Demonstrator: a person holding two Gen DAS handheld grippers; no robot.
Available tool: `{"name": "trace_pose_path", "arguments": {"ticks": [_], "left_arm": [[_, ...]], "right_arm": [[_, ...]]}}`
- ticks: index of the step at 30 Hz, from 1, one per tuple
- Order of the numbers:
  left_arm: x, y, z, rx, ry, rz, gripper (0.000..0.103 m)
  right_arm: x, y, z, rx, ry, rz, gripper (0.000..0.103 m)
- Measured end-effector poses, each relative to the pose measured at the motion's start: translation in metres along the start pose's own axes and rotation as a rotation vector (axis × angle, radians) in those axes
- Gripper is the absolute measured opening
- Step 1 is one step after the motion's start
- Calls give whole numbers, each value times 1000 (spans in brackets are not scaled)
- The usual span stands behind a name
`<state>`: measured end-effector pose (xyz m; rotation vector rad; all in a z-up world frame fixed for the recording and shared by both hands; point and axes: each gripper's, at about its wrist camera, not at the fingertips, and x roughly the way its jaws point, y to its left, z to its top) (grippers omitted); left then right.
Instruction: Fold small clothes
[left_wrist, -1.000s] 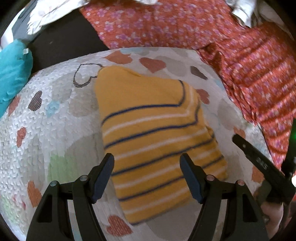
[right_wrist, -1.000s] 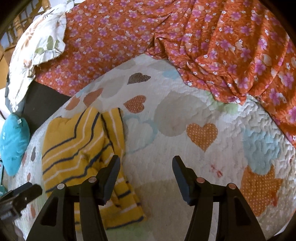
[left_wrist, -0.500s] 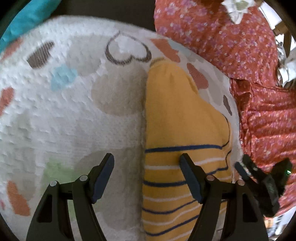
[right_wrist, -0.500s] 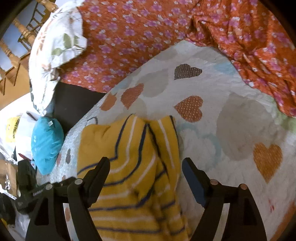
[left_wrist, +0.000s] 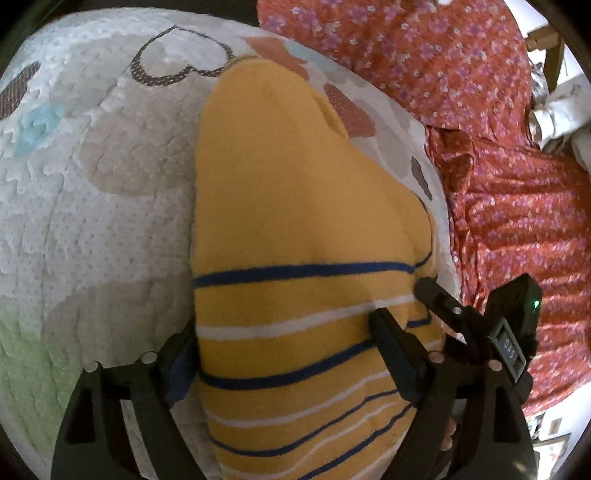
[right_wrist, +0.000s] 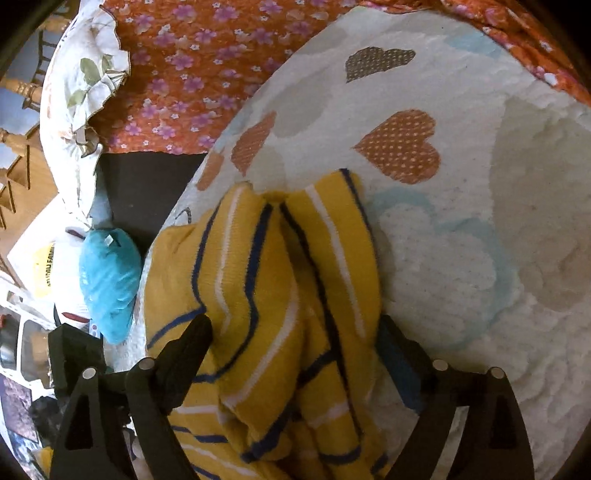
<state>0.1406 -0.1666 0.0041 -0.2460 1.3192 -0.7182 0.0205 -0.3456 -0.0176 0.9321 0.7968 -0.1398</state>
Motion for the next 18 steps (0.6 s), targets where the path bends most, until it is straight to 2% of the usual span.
{"name": "trace_pose_path", "arguments": {"ticks": [1,2,3,5,7,9,13,15,17,18], "left_arm": [[-2,-1,0,-2,2,1,65],[-5,-2,1,-1,3,9,53],[-9,-3,2,0,1,8,48],[-25,-3,4,-9,-17,-13,35],[-40,-4,5,-10,-43,-16,35],[-56,-6,8,10,-82,21,35],[-88,6,14,27,-154,120,36],[-91,22,16,6,-142,189,43],[-86,41,15,-27,-113,279,45],[-82,49,13,-34,-93,323,45]], "right_arm": [[4,6,-1,-35,10,-1,70],[8,11,-3,-51,35,18,55],[11,15,-5,-51,51,18,54],[8,32,-8,-109,20,-18,42],[2,49,-10,-136,8,-9,40],[-1,63,-10,-142,7,35,39],[10,101,-14,-158,23,123,39],[27,112,-17,-135,45,150,39],[43,114,-23,-129,64,114,45],[52,115,-27,-144,71,55,47]]}}
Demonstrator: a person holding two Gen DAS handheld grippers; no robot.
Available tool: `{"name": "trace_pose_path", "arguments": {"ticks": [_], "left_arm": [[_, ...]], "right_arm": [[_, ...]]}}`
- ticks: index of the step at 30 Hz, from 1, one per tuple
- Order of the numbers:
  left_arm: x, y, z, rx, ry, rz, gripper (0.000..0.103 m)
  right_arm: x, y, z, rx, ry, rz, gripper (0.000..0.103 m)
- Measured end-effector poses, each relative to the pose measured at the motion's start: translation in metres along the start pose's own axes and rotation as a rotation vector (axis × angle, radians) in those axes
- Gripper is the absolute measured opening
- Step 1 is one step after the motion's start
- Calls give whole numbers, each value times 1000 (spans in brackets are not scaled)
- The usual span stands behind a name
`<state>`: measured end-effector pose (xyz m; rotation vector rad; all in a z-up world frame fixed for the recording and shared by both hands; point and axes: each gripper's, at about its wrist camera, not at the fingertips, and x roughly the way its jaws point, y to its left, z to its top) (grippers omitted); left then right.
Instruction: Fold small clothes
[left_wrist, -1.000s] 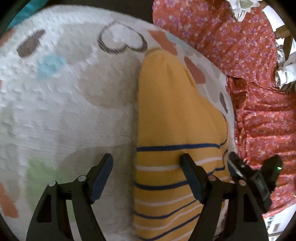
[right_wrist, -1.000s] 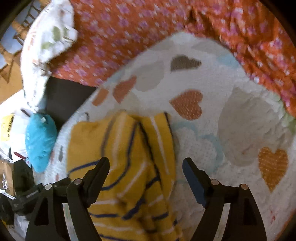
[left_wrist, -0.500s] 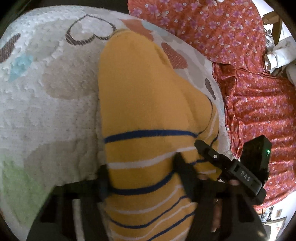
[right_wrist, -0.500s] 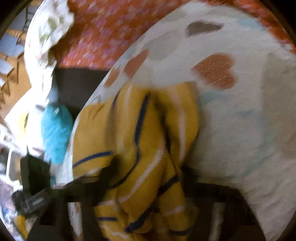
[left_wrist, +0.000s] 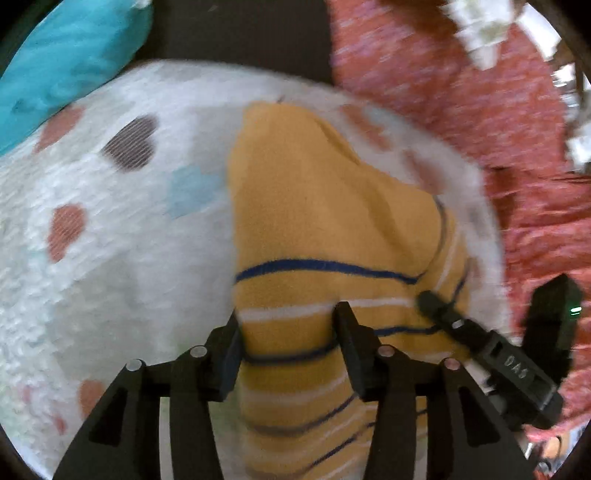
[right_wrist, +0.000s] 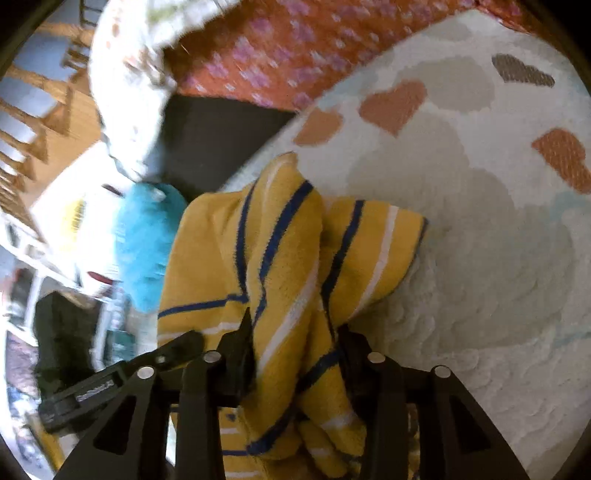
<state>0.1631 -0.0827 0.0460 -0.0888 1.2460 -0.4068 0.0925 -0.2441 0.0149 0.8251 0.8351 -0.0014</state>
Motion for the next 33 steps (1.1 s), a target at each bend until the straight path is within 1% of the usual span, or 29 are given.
{"name": "trace_pose_path", "arguments": {"ticks": [1,2,4,6,8,10,11,12,13,15,16,18,19,21,23,24,26,28,30,31,33], "left_arm": [[2,4,-2,4,4,15,48],[-2,8,-4,9,-5,5,49],[-15,11,-6,32,-34,8,49],[-30,18,-11,53,-77,34,50],[-41,28,-16,45,-104,43,51],[-49,40,-19,15,-117,35,52],[-53,44,-22,5,-123,36,52],[-58,48,-24,-8,-134,37,52],[-61,48,-25,-18,-145,36,52],[-73,50,-31,-26,-180,40,52],[-77,48,-33,-21,-196,46,52],[-93,44,-43,-8,-250,68,52],[-100,40,-48,0,-277,78,55],[-116,31,-59,19,-348,103,63],[-131,18,-71,54,-433,146,72],[-138,11,-77,78,-476,175,73],[-151,-4,-90,116,-566,236,87],[-167,-16,-104,137,-658,250,95],[-182,-24,-116,135,-719,241,100],[-189,-26,-124,132,-742,239,103],[-198,-29,-137,115,-760,249,103]], "right_arm": [[5,1,-2,-20,2,-58,53],[8,4,-4,-52,-6,-117,58],[1,14,-8,-99,-27,-166,58],[-18,22,-14,-143,-56,-206,58],[-39,42,-19,-212,-109,-222,58],[-57,60,-27,-249,-146,-199,58],[-62,67,-32,-262,-149,-180,58],[-61,73,-35,-267,-144,-165,58],[-58,77,-40,-262,-117,-139,58],[-42,76,-47,-229,-57,-134,58],[-32,71,-51,-209,-27,-148,59],[-8,56,-58,-179,56,-221,59],[-3,51,-61,-177,73,-258,59],[-17,56,-68,-190,26,-256,59],[-37,65,-76,-217,-2,-259,60],[-47,70,-80,-233,-20,-267,60],[-76,78,-93,-271,-90,-303,64],[-100,79,-106,-284,-135,-336,66],[-117,77,-119,-281,-162,-360,66],[-122,75,-124,-276,-168,-368,67],[-134,70,-138,-258,-180,-379,67]]}}
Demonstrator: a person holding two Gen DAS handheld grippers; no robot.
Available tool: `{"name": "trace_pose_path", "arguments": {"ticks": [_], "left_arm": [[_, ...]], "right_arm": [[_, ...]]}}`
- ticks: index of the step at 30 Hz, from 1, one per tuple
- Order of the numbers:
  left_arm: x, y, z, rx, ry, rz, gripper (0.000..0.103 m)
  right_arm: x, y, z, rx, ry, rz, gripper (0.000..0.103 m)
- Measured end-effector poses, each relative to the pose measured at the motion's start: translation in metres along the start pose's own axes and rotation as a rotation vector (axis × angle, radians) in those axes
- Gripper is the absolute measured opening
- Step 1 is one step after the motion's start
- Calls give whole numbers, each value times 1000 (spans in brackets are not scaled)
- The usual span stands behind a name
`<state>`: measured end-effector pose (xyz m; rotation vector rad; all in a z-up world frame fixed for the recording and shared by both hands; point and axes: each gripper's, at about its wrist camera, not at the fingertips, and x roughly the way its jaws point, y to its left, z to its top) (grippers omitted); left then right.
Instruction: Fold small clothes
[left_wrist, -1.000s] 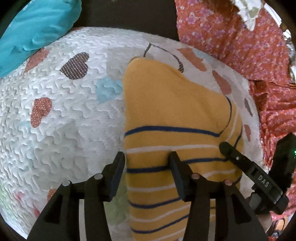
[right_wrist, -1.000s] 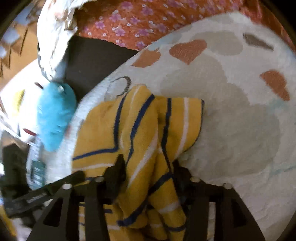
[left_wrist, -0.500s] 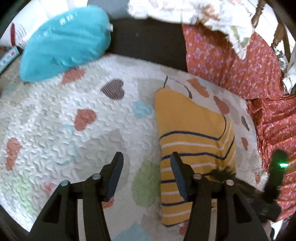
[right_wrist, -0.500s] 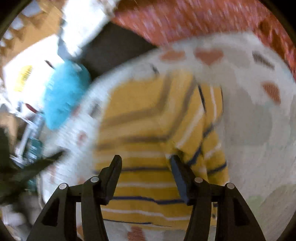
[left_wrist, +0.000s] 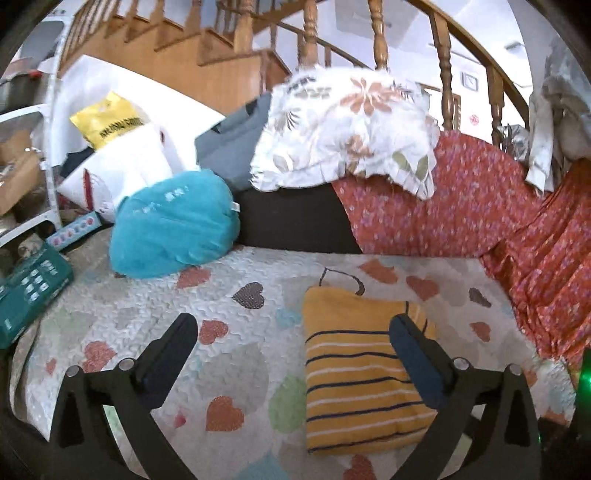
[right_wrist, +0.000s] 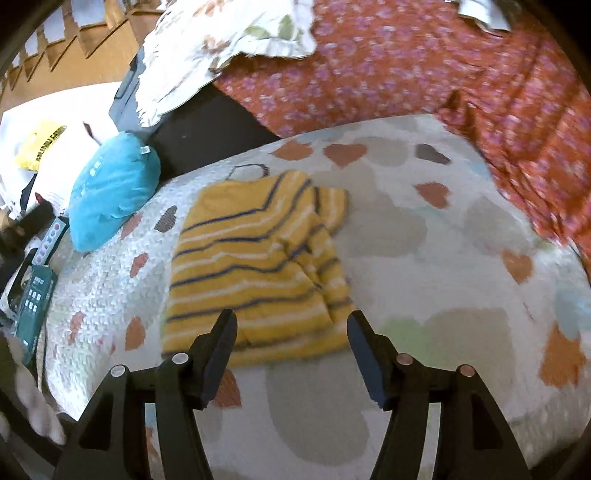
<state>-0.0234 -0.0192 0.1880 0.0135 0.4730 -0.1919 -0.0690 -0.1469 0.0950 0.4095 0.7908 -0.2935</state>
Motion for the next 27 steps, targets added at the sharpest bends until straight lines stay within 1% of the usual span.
{"name": "trace_pose_path", "arguments": {"ticks": [1,3,5,6,9,11,13,16,18,23,27], "left_arm": [[-6,0,-3,-11,5,15,103],[-14,3,-14,-39,42,61,103],[-10,3,-25,-36,99,115,103],[-6,1,-30,-21,133,119,103],[9,-3,-41,49,224,74,103],[17,-4,-47,86,249,72,103],[22,-4,-52,101,278,59,103],[27,0,-56,70,325,-1,103],[30,1,-58,65,344,-20,103],[42,0,-65,55,415,-53,103],[51,-3,-73,58,475,-59,103]], "right_arm": [[-4,-2,-5,6,0,-4,67],[-9,-6,-15,11,6,-16,67],[-12,-9,-27,9,25,-27,67],[-11,-10,-30,8,32,-30,67],[-14,-10,-38,7,42,-41,67],[-16,-8,-39,2,34,-48,68],[-15,-6,-38,-6,27,-62,69],[-10,-2,-38,-9,30,-75,70],[-5,0,-40,-13,44,-76,70],[8,4,-46,-44,78,-99,70],[16,5,-47,-50,92,-110,71]]}}
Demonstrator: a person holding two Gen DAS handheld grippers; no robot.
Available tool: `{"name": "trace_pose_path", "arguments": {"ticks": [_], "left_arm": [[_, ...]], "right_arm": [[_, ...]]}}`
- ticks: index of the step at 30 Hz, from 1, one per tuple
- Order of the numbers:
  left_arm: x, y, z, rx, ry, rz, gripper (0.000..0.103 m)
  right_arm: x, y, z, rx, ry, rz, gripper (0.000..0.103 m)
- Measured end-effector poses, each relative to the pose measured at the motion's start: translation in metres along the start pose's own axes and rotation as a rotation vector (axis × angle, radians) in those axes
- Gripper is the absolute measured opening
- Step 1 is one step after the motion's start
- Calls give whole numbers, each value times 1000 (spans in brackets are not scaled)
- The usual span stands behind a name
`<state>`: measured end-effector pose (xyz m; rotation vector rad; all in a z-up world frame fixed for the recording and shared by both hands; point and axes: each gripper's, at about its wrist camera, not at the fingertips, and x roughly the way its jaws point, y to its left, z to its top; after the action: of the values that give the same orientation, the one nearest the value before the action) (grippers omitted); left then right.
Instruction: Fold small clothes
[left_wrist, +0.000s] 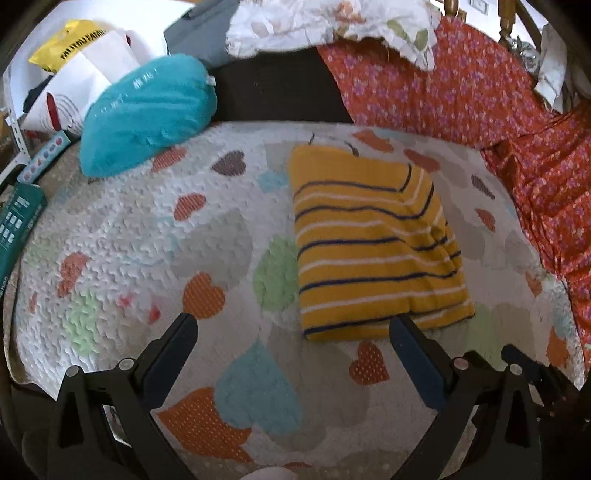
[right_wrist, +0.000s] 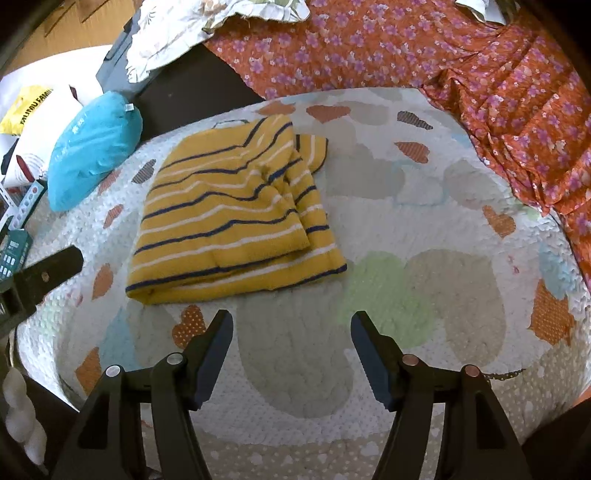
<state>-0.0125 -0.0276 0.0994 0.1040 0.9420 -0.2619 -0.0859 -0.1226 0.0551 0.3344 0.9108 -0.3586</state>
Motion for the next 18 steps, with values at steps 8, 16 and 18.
{"name": "trace_pose_path", "arguments": {"ticks": [8,16,18], "left_arm": [[15,-4,-4,12,60,-13,103],[28,-6,-7,9,124,-30,103],[29,-5,-8,2,128,-30,103]], "right_arm": [[9,-8,0,12,16,-26,72],[13,-4,11,-17,17,-60,74],[14,-1,12,-29,17,-62,74]]}}
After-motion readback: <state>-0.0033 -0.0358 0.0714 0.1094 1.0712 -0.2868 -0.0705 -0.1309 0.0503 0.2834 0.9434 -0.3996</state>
